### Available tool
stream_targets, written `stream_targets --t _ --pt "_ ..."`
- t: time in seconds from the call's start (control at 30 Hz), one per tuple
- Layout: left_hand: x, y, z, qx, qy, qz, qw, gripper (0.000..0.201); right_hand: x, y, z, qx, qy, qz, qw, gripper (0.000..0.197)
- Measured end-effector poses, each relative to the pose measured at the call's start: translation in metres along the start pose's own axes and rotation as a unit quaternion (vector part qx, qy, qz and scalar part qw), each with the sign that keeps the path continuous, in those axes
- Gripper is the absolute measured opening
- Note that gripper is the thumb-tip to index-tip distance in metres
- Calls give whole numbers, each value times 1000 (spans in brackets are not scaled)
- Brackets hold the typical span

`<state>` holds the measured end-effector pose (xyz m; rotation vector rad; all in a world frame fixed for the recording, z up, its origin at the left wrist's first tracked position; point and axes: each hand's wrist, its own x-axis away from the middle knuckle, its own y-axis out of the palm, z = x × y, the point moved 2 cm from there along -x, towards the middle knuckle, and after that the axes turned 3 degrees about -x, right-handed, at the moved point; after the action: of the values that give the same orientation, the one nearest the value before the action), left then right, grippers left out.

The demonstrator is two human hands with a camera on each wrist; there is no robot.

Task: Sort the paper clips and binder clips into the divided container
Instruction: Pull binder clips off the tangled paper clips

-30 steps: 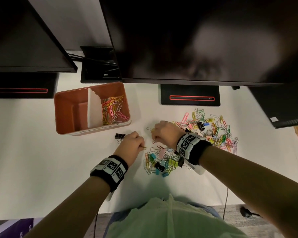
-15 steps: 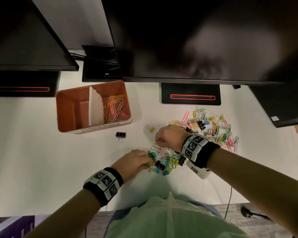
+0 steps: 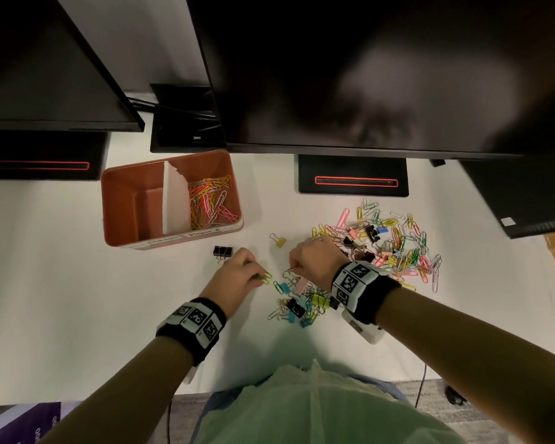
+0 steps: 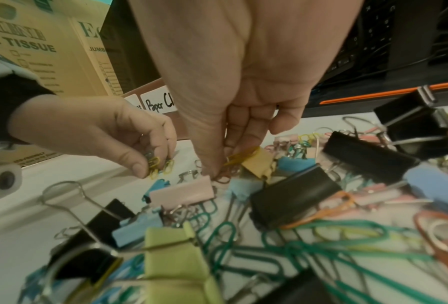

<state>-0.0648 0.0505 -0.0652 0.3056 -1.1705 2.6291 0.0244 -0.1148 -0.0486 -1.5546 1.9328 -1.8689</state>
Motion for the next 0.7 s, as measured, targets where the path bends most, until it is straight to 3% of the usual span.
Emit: stream_targets --t 0.13,0.43,0.6,0.7 --pt "0 -3 -4 -17 -33 11 999 24 -1 -2 -2 -11 5 -13 1000 19" --pt "-6 0 -1 -76 -71 -20 994 16 -2 -11 -3 -4 -20 -29 999 22" --pt "-5 -5 0 -76 -56 -28 995 17 1 -33 -1 -80 -14 22 996 21" --pt "2 -26 12 -39 -20 37 998 13 -3 -65 -9 -122 -30 82 989 19"
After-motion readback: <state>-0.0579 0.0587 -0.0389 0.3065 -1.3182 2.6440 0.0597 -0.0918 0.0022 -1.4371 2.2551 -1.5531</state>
